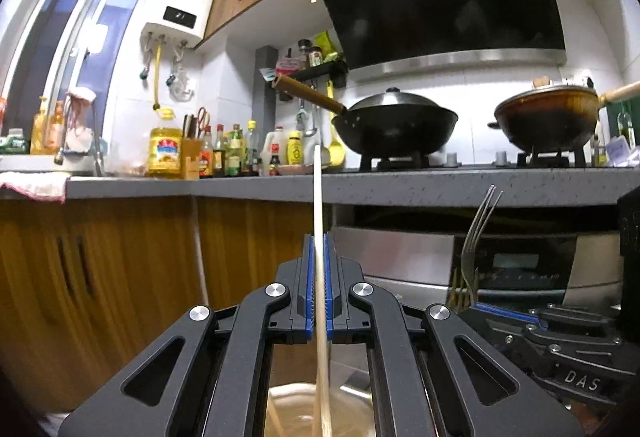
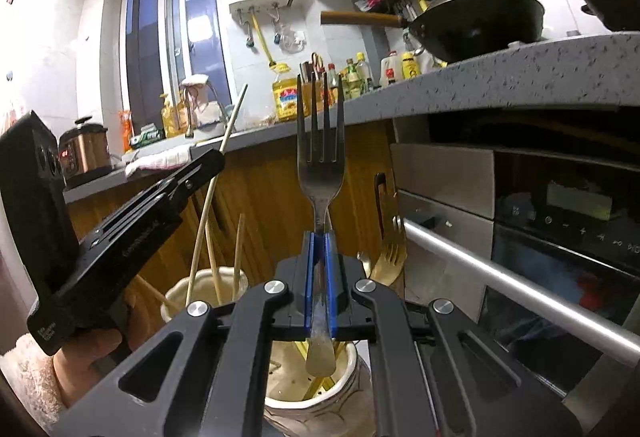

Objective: Organize utensils
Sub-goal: 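Lift the chopstick and silver fork up over the ceramic holder, then open both tools to drop the chopstick and fork into the holder, then lower both tools back to the last chopstick and yellow spoon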

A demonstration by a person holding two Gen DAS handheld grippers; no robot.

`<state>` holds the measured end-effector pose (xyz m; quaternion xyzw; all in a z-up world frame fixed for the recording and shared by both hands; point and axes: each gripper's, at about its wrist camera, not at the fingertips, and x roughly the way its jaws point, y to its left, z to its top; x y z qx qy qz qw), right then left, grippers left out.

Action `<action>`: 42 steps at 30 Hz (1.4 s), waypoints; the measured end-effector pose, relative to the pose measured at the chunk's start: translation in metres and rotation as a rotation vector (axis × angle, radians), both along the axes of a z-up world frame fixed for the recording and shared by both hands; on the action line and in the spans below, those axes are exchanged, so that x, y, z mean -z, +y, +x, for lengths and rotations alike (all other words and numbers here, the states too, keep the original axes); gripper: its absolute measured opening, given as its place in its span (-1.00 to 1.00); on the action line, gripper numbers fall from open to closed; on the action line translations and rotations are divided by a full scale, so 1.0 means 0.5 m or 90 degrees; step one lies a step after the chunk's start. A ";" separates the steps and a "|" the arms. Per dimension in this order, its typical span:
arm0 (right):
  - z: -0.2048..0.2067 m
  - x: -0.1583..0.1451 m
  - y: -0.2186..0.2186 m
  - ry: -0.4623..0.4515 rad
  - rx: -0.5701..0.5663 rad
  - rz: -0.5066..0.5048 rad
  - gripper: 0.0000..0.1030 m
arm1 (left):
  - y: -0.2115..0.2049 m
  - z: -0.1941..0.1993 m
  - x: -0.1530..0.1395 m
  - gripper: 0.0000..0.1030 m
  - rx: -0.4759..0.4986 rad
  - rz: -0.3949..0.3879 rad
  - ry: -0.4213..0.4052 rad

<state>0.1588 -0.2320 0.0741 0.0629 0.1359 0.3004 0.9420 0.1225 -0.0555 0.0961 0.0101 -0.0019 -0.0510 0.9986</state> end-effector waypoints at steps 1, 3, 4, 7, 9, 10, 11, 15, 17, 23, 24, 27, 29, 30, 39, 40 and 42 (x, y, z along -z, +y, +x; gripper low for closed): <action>0.001 0.004 0.004 0.004 -0.003 -0.006 -0.90 | 0.005 0.001 0.004 -0.91 0.002 -0.006 0.006; 0.003 0.013 0.011 0.014 -0.009 -0.018 -0.90 | 0.014 -0.001 0.012 -0.91 -0.002 -0.013 0.010; 0.002 0.017 0.013 0.018 -0.011 -0.022 -0.90 | 0.018 -0.002 0.014 -0.91 0.000 -0.017 0.014; 0.005 0.032 0.019 0.042 -0.017 -0.039 -0.90 | 0.025 -0.009 0.019 -0.90 0.003 -0.023 0.023; 0.010 0.043 0.022 0.066 -0.026 -0.048 -0.90 | 0.027 -0.015 0.022 -0.82 0.005 -0.018 0.028; 0.012 0.049 0.024 0.078 -0.030 -0.053 -0.90 | 0.027 -0.018 0.023 -0.79 0.006 -0.018 0.027; 0.012 0.054 0.025 0.083 -0.031 -0.056 -0.89 | 0.028 -0.022 0.024 -0.78 0.006 -0.015 0.029; 0.015 0.074 0.032 0.112 -0.033 -0.071 -0.89 | 0.029 -0.038 0.024 -0.65 0.013 -0.017 0.036; 0.014 0.078 0.031 0.117 -0.033 -0.065 -0.87 | 0.029 -0.046 0.022 -0.51 0.015 -0.015 0.038; -0.001 0.070 0.026 0.104 -0.029 -0.060 -0.58 | 0.018 -0.059 0.019 -0.32 0.016 0.010 0.046; -0.008 0.068 0.024 0.101 -0.026 -0.060 -0.56 | 0.016 -0.062 0.018 -0.27 0.018 0.013 0.046; -0.027 0.062 0.013 0.088 -0.020 -0.056 -0.28 | 0.011 -0.080 0.010 -0.07 0.022 0.017 0.048; -0.043 0.059 0.005 0.082 -0.018 -0.054 -0.09 | 0.011 -0.096 0.005 0.10 0.020 0.017 0.047; -0.050 0.057 0.003 0.080 -0.017 -0.052 0.05 | 0.013 -0.107 0.002 0.25 0.019 0.016 0.046; -0.110 0.057 -0.011 0.071 -0.009 -0.052 0.90 | 0.034 -0.208 -0.014 0.75 -0.001 0.016 0.034; -0.118 0.062 -0.014 0.070 -0.006 -0.055 0.90 | 0.039 -0.219 -0.014 0.77 -0.003 0.014 0.037; -0.131 0.072 -0.018 0.074 -0.004 -0.059 0.89 | 0.051 -0.235 -0.010 0.80 -0.004 0.004 0.048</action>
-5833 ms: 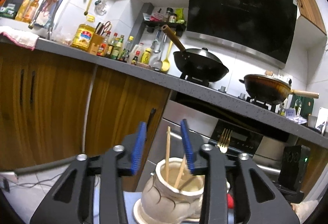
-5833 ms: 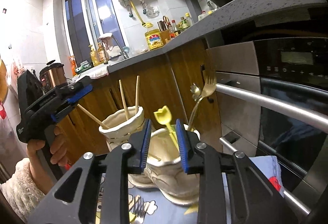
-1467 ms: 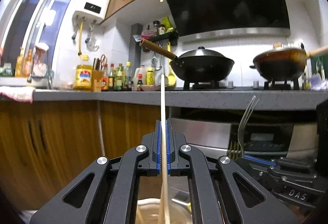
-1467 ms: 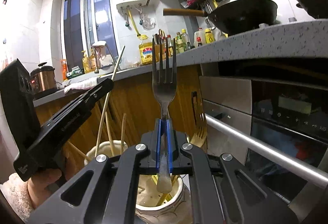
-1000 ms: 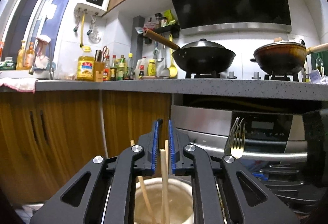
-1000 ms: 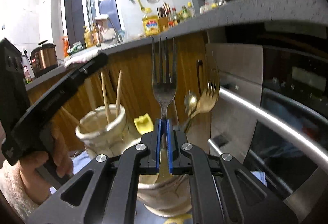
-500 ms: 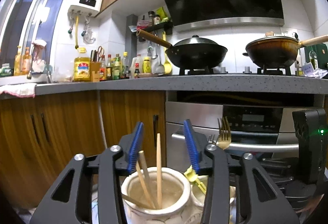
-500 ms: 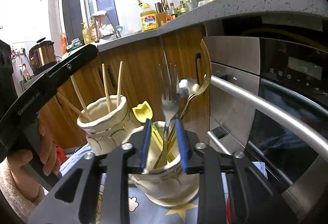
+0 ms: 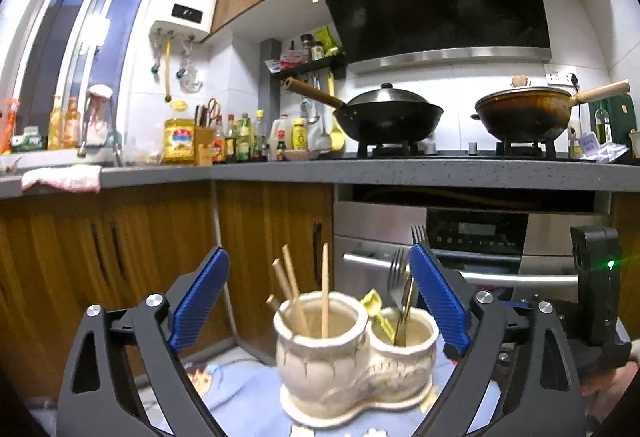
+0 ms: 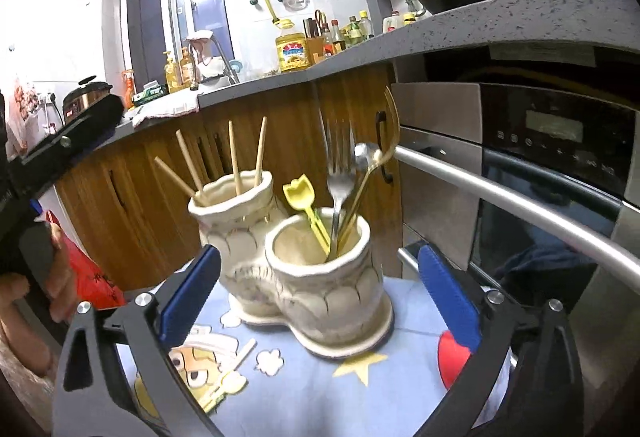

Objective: Organize utensils
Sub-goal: 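Lower both tools back to the last chopstick and yellow spoon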

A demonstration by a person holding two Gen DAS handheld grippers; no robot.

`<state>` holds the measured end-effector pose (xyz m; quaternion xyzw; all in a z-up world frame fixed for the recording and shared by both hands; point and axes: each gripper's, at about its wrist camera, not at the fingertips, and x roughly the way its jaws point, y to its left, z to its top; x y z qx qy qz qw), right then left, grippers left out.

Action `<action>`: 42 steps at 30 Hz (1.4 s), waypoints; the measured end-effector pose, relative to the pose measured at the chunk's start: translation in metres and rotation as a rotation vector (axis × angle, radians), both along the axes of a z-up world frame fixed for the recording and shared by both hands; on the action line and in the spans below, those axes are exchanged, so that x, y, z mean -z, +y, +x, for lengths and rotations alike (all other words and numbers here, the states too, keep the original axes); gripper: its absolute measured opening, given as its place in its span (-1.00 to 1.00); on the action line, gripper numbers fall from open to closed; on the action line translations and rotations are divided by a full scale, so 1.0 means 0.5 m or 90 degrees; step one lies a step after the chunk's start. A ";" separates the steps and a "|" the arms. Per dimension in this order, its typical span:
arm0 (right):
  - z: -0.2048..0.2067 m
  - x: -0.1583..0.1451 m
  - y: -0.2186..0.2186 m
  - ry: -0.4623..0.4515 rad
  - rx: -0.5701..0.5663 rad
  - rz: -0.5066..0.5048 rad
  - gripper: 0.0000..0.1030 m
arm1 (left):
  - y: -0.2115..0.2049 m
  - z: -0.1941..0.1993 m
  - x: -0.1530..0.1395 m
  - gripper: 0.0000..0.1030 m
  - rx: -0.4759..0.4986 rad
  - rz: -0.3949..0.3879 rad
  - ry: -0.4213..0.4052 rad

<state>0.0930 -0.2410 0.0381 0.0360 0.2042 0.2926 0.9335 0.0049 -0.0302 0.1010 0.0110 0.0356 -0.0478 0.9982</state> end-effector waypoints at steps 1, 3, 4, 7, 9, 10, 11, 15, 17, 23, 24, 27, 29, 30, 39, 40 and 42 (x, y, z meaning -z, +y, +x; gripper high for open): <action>-0.006 0.005 -0.002 0.003 0.001 -0.003 0.89 | 0.006 -0.007 0.005 0.80 -0.002 -0.006 0.008; -0.016 0.015 -0.005 0.008 0.001 -0.008 0.89 | 0.018 -0.019 0.020 0.80 -0.015 -0.009 0.033; -0.022 0.021 -0.005 0.012 0.003 -0.011 0.89 | 0.024 -0.025 0.033 0.81 -0.024 -0.010 0.050; -0.033 0.036 -0.006 0.026 0.005 -0.018 0.89 | 0.042 -0.038 0.074 0.81 -0.036 -0.028 0.100; -0.040 0.045 -0.005 0.036 0.006 -0.023 0.89 | 0.050 -0.043 0.104 0.81 -0.037 -0.039 0.141; -0.044 0.049 -0.004 0.041 0.007 -0.026 0.89 | 0.052 -0.045 0.122 0.81 -0.040 -0.040 0.165; -0.047 0.053 -0.003 0.045 0.006 -0.028 0.89 | 0.053 -0.046 0.135 0.81 -0.041 -0.039 0.180; -0.054 0.067 0.002 0.060 0.004 -0.041 0.89 | 0.058 -0.048 0.200 0.81 -0.039 -0.044 0.273; -0.056 0.070 0.005 0.061 0.005 -0.046 0.89 | 0.055 -0.041 0.228 0.80 -0.031 -0.047 0.327; -0.048 0.076 0.003 0.067 0.003 -0.049 0.89 | 0.011 -0.026 0.281 0.48 0.006 0.005 0.427; -0.048 0.078 0.004 0.067 0.002 -0.051 0.89 | 0.005 -0.023 0.283 0.40 0.012 0.009 0.436; -0.048 0.079 0.004 0.066 0.000 -0.058 0.89 | -0.011 -0.016 0.299 0.09 0.024 0.025 0.469; -0.049 0.078 0.003 0.066 -0.004 -0.058 0.89 | -0.016 -0.011 0.309 -0.05 0.023 0.033 0.487; -0.049 0.078 0.003 0.065 -0.005 -0.058 0.89 | -0.018 -0.008 0.309 -0.12 0.022 0.034 0.492; -0.047 0.088 0.015 0.092 -0.019 -0.083 0.89 | -0.046 0.010 0.321 -0.61 0.028 0.083 0.507; -0.048 0.090 0.017 0.096 -0.022 -0.085 0.89 | -0.041 0.011 0.321 -0.84 0.022 0.087 0.506; -0.049 0.095 0.025 0.110 -0.036 -0.092 0.89 | -0.028 0.011 0.319 -0.87 0.024 0.076 0.506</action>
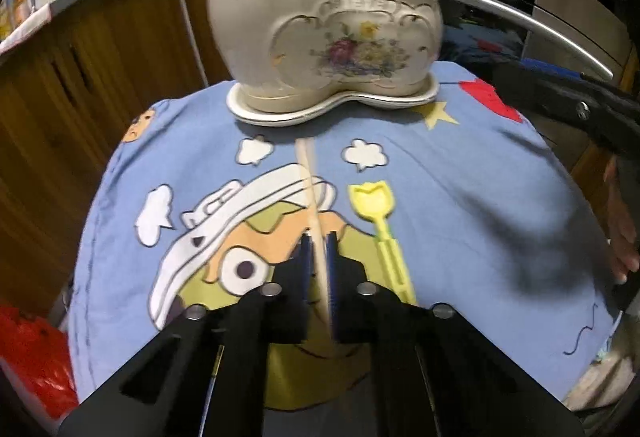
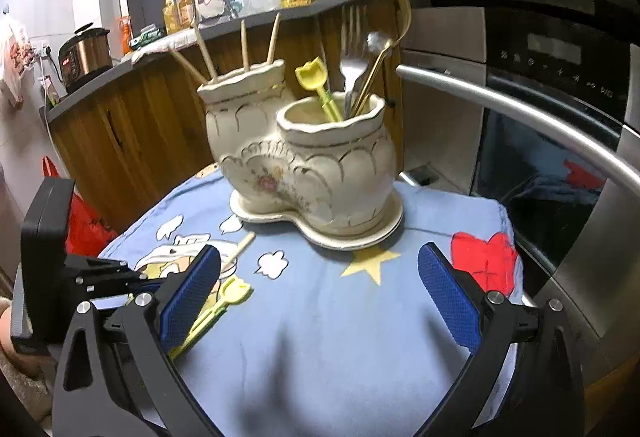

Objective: Organize utensils
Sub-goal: 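Lower both tools back to the last chopstick and yellow spoon, then grasp the last chopstick with the left tool while the right tool grasps the yellow spoon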

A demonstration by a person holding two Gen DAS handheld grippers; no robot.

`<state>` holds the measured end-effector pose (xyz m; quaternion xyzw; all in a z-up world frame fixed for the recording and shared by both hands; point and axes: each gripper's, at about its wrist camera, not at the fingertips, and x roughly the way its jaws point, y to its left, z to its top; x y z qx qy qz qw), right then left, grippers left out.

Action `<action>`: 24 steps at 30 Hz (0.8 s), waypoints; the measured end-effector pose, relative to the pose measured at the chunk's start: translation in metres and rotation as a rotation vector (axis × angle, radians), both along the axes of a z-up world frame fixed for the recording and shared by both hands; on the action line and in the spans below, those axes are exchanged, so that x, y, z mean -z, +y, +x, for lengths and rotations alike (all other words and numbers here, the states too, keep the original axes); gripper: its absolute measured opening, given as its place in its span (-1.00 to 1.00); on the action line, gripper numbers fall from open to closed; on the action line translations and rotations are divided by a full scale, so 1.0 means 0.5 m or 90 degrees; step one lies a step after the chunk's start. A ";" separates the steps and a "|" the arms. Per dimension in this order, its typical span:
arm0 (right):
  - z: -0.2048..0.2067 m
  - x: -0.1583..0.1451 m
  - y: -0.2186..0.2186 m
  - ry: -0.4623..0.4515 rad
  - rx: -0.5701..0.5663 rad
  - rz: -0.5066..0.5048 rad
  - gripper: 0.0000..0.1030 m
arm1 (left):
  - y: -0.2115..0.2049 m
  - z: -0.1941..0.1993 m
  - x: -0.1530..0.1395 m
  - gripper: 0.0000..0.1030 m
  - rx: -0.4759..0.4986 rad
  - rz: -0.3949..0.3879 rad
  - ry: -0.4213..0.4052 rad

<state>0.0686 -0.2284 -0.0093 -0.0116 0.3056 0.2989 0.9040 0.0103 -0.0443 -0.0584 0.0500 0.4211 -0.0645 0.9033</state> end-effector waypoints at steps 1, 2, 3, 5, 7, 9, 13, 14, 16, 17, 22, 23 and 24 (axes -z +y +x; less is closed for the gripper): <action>-0.001 0.004 0.006 0.012 -0.010 -0.003 0.89 | 0.010 -0.002 -0.001 -0.87 -0.002 -0.014 0.002; -0.002 0.006 0.011 0.021 -0.018 -0.004 0.89 | 0.017 -0.003 -0.002 -0.87 -0.006 -0.017 0.002; -0.004 0.012 0.021 0.035 -0.031 -0.007 0.89 | 0.025 -0.006 -0.004 -0.88 -0.011 -0.020 -0.001; -0.010 0.022 0.042 0.058 -0.054 -0.016 0.88 | 0.043 -0.012 -0.010 -0.88 -0.018 -0.034 -0.006; -0.018 0.031 0.060 0.076 -0.074 -0.023 0.81 | 0.063 -0.022 -0.018 -0.88 -0.027 -0.044 -0.015; -0.028 0.041 0.079 0.101 -0.096 -0.030 0.58 | 0.072 -0.022 -0.023 -0.88 -0.032 -0.057 -0.021; -0.055 0.062 0.132 0.139 -0.139 -0.065 0.19 | 0.089 -0.026 -0.032 -0.88 -0.032 -0.070 -0.031; -0.057 0.064 0.141 0.143 -0.141 -0.073 0.12 | 0.091 -0.027 -0.032 -0.88 -0.030 -0.074 -0.033; -0.064 0.077 0.165 0.154 -0.144 -0.098 0.05 | 0.092 -0.028 -0.031 -0.87 -0.027 -0.079 -0.033; -0.065 0.084 0.176 0.161 -0.142 -0.110 0.04 | 0.093 -0.029 -0.032 -0.87 -0.025 -0.081 -0.034; -0.081 0.089 0.197 0.108 -0.125 -0.184 -0.51 | 0.094 -0.033 -0.033 -0.87 -0.022 -0.089 -0.040; -0.077 0.089 0.193 0.112 -0.128 -0.183 -0.57 | 0.092 -0.031 -0.032 -0.87 -0.021 -0.090 -0.040; -0.074 0.087 0.185 0.117 -0.133 -0.186 -0.64 | 0.093 -0.033 -0.033 -0.87 -0.020 -0.091 -0.040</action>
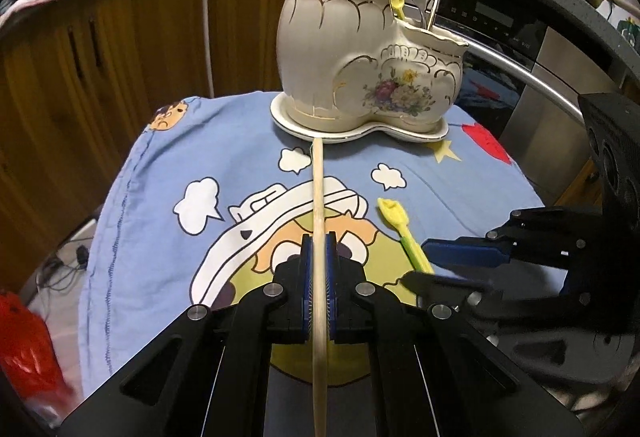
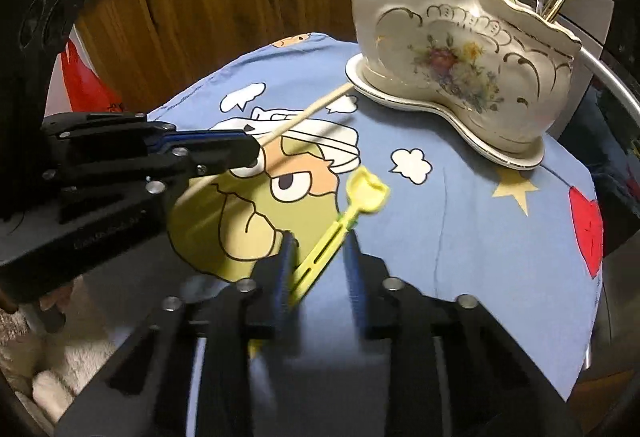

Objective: Organize utensils
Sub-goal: 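Grasp the last chopstick with the left tool while the right tool grasps the yellow spoon, then lift the chopstick and yellow spoon up over the ceramic holder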

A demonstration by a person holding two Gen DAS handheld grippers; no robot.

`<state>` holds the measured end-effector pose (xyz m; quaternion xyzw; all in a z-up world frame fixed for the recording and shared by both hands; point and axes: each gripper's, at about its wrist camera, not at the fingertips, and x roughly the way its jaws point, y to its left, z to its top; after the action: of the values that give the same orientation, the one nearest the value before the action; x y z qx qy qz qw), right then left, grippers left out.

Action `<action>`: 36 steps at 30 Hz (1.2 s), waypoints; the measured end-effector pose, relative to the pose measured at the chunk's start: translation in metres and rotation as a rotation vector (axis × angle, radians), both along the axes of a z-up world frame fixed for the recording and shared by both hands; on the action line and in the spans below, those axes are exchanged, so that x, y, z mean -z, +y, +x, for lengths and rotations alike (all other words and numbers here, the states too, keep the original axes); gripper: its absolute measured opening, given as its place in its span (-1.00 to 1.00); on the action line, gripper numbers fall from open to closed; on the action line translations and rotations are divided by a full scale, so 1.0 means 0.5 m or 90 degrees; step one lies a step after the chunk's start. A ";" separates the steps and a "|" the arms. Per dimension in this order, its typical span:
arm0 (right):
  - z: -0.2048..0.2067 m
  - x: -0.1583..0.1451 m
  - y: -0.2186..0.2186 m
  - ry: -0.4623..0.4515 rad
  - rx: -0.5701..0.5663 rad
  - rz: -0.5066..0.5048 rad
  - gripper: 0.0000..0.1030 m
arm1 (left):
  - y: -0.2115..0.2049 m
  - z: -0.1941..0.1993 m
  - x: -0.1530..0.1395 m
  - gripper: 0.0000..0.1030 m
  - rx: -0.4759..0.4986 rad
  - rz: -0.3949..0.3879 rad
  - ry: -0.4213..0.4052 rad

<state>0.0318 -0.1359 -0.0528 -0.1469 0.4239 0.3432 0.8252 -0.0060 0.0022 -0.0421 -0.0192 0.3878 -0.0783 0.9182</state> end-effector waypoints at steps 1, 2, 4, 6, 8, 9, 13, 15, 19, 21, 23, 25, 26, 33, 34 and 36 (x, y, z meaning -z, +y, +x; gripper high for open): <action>0.004 -0.001 -0.007 0.002 0.001 -0.002 -0.68 | 0.000 -0.002 0.000 -0.87 0.001 -0.001 0.000; 0.007 -0.004 -0.012 0.002 0.003 -0.005 -0.80 | 0.000 -0.002 0.000 -0.88 0.002 -0.001 -0.001; 0.013 -0.005 -0.032 -0.006 0.006 -0.025 -0.80 | 0.000 -0.003 0.000 -0.88 0.004 0.000 -0.001; 0.018 -0.005 -0.041 0.001 -0.004 -0.039 -0.80 | -0.004 -0.002 0.001 -0.88 0.008 0.001 0.001; 0.021 -0.008 -0.043 0.011 -0.008 -0.048 -0.74 | -0.009 0.000 0.005 -0.87 0.011 0.004 0.006; 0.023 -0.010 -0.041 0.004 -0.006 -0.055 -0.58 | -0.010 0.001 0.008 -0.88 0.013 0.005 0.008; 0.020 -0.008 -0.032 -0.035 -0.012 -0.065 -0.50 | -0.020 0.006 0.017 -0.87 0.017 0.018 0.022; 0.017 -0.006 -0.028 -0.032 -0.029 -0.059 -0.81 | -0.021 0.009 0.021 -0.87 0.015 0.028 0.029; 0.013 -0.005 -0.033 -0.049 -0.028 -0.061 -0.81 | -0.031 0.017 0.030 -0.87 0.022 0.048 0.051; 0.017 -0.008 -0.044 -0.051 -0.022 -0.051 -0.81 | -0.035 0.020 0.029 -0.82 0.023 0.055 0.056; 0.016 -0.019 -0.059 -0.058 -0.016 -0.043 -0.81 | -0.037 0.025 0.029 -0.78 0.026 0.057 0.060; 0.017 -0.037 -0.078 -0.067 -0.010 -0.019 -0.81 | -0.044 0.027 0.031 -0.81 0.028 0.072 0.057; 0.015 -0.045 -0.084 -0.071 -0.008 -0.008 -0.81 | -0.048 0.027 0.031 -0.88 0.028 0.083 0.055; 0.026 -0.159 -0.168 -0.135 0.023 0.166 -0.81 | -0.042 -0.003 -0.023 -0.88 0.060 0.059 -0.038; 0.030 -0.179 -0.183 -0.155 0.034 0.191 -0.81 | -0.040 -0.010 -0.045 -0.88 0.067 0.047 -0.067; 0.046 -0.210 -0.207 -0.185 0.057 0.236 -0.81 | -0.041 -0.017 -0.084 -0.88 0.077 0.030 -0.116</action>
<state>0.0547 -0.2396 0.0524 -0.0219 0.2366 0.3536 0.9047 -0.0146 -0.0181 -0.0003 0.0333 0.3050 -0.1261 0.9434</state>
